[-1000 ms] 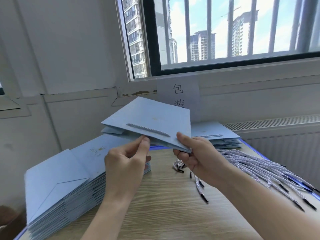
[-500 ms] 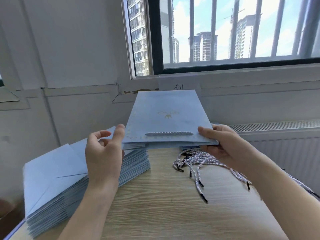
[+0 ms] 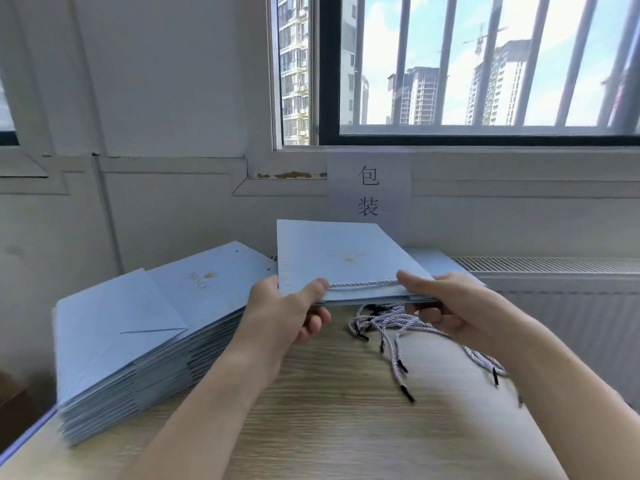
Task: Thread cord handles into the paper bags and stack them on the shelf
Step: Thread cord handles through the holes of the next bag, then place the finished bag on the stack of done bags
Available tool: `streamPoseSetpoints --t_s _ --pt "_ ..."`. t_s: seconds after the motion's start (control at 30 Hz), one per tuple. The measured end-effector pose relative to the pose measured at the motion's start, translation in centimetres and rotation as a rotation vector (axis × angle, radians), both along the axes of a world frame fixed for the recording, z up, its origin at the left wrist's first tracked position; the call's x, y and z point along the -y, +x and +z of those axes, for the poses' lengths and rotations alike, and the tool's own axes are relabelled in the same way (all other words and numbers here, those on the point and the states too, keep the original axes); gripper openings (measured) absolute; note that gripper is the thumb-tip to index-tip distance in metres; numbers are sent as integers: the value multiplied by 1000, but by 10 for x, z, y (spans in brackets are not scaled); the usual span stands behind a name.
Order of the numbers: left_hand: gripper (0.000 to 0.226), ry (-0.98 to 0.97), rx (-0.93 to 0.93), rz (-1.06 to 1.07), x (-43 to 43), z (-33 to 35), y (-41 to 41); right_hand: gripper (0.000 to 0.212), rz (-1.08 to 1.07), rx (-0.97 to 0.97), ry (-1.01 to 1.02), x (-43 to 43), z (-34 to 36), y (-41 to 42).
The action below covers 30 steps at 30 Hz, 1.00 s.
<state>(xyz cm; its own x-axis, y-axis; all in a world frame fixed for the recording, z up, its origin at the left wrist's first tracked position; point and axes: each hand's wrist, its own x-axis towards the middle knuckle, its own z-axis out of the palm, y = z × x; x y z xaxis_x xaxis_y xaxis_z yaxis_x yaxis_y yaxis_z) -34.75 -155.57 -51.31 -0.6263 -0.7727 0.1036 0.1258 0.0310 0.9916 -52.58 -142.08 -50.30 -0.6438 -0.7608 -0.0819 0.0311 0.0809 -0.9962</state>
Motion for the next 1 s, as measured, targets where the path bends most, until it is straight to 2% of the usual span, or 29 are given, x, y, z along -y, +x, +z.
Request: streamPoseSetpoints --t_s 0.23,0.47,0.63,0.87,1.0 --pt "25 -12 45 -3 6 -6 -7 11 -47 72 -53 8 -5 0" --pt "11 157 -79 -56 6 3 -5 12 37 179 -85 -5 7 -3" --pt "5 186 -134 -129 0 3 -11 9 -21 238 -189 -7 8 -13" --pt "15 124 -20 -135 5 25 -50 9 -261 187 -203 -16 19 -44" --pt "4 182 3 -171 6 34 -99 14 -432 49 -125 -23 31 -74"
